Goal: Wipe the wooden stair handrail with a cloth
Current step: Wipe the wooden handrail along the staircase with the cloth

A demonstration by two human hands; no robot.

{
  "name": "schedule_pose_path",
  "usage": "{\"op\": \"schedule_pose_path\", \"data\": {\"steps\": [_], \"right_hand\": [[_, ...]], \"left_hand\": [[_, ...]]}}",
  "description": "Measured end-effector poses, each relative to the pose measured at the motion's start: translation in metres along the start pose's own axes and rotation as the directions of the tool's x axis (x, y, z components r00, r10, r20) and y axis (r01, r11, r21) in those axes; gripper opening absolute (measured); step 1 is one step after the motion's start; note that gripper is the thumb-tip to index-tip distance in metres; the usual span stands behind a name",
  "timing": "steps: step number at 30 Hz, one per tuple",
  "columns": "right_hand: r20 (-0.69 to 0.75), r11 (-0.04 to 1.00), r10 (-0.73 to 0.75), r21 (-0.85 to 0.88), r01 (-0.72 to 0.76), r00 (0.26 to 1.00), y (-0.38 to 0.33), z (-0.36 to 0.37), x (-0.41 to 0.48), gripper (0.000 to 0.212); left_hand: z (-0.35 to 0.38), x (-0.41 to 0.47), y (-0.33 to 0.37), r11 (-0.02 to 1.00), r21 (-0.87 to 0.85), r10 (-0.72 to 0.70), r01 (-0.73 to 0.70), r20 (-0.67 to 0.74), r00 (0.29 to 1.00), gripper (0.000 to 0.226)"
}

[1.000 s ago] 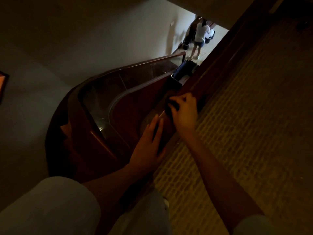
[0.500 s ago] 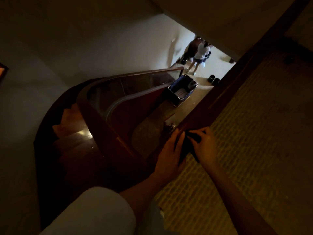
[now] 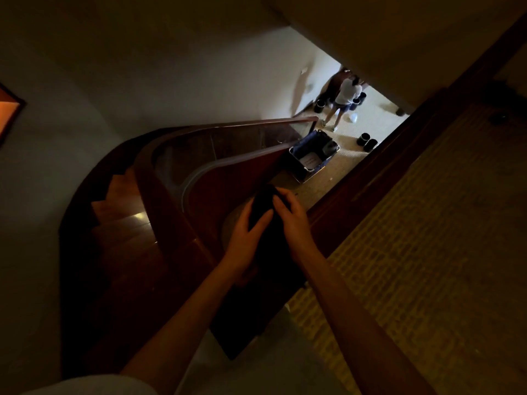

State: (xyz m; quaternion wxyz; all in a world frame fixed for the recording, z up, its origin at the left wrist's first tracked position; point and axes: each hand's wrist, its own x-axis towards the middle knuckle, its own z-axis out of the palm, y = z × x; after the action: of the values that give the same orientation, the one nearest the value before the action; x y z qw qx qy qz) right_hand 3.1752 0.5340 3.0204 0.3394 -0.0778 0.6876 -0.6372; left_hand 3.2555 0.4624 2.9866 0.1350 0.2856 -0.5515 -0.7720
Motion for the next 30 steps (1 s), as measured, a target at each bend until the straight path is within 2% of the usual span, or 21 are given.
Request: {"op": "schedule_pose_path", "data": {"steps": [2,4,6,8,10,13,15,17,20,23,27,30], "right_hand": [[0.011,0.999,0.047,0.002,-0.047,0.999,0.004,0.01,0.0,0.025],[0.006,0.994,0.055,-0.093,-0.054,0.998,0.012,0.017,-0.004,0.033],[-0.028,0.98,-0.027,-0.197,0.021,0.999,0.024,0.023,-0.011,0.037],[-0.142,0.928,-0.111,-0.368,0.052,0.984,0.039,0.026,-0.023,0.035],[-0.308,0.84,-0.223,-0.543,0.021,0.925,0.063,0.029,-0.04,0.031],[-0.445,0.655,-0.401,-0.75,-0.089,0.801,0.103,0.041,-0.063,0.033],[-0.521,0.584,-0.388,-0.777,-0.234,0.761,0.124,0.049,-0.073,0.038],[-0.559,0.553,-0.366,-0.774,-0.309,0.744,0.136,0.054,-0.079,0.04],[-0.585,0.559,-0.343,-0.756,-0.341,0.735,0.14,0.059,-0.077,0.042],[-0.63,0.601,-0.292,-0.706,-0.373,0.72,0.135,0.064,-0.073,0.044],[-0.606,0.578,-0.333,-0.736,-0.351,0.723,0.133,0.066,-0.077,0.042],[-0.604,0.588,-0.334,-0.734,-0.341,0.723,0.134,0.066,-0.077,0.041]], "left_hand": [[-0.003,0.0,-0.005,0.999,0.036,0.005,-0.003,-0.063,0.998,0.032],[-0.012,-0.002,-0.008,0.995,0.098,0.03,-0.02,-0.101,0.994,0.029],[-0.028,-0.001,-0.003,0.979,0.201,0.045,-0.035,-0.043,0.998,0.032],[-0.051,0.009,0.002,0.925,0.376,0.03,-0.049,0.055,0.998,0.043],[-0.074,0.017,0.004,0.837,0.544,-0.015,-0.063,0.138,0.99,0.056],[-0.093,0.028,0.001,0.741,0.667,-0.161,-0.081,0.294,0.942,0.063],[-0.094,0.029,-0.007,0.668,0.738,-0.287,-0.098,0.377,0.881,0.056],[-0.092,0.03,-0.012,0.63,0.767,-0.362,-0.122,0.429,0.828,0.051],[-0.087,0.03,-0.014,0.612,0.776,-0.416,-0.153,0.481,0.772,0.045],[-0.087,0.036,-0.015,0.615,0.772,-0.504,-0.16,0.541,0.673,0.035],[-0.088,0.046,-0.013,0.657,0.754,-0.622,-0.031,0.564,0.543,0.033],[-0.084,0.049,-0.015,0.614,0.783,-0.65,-0.101,0.575,0.497,0.032]]}}
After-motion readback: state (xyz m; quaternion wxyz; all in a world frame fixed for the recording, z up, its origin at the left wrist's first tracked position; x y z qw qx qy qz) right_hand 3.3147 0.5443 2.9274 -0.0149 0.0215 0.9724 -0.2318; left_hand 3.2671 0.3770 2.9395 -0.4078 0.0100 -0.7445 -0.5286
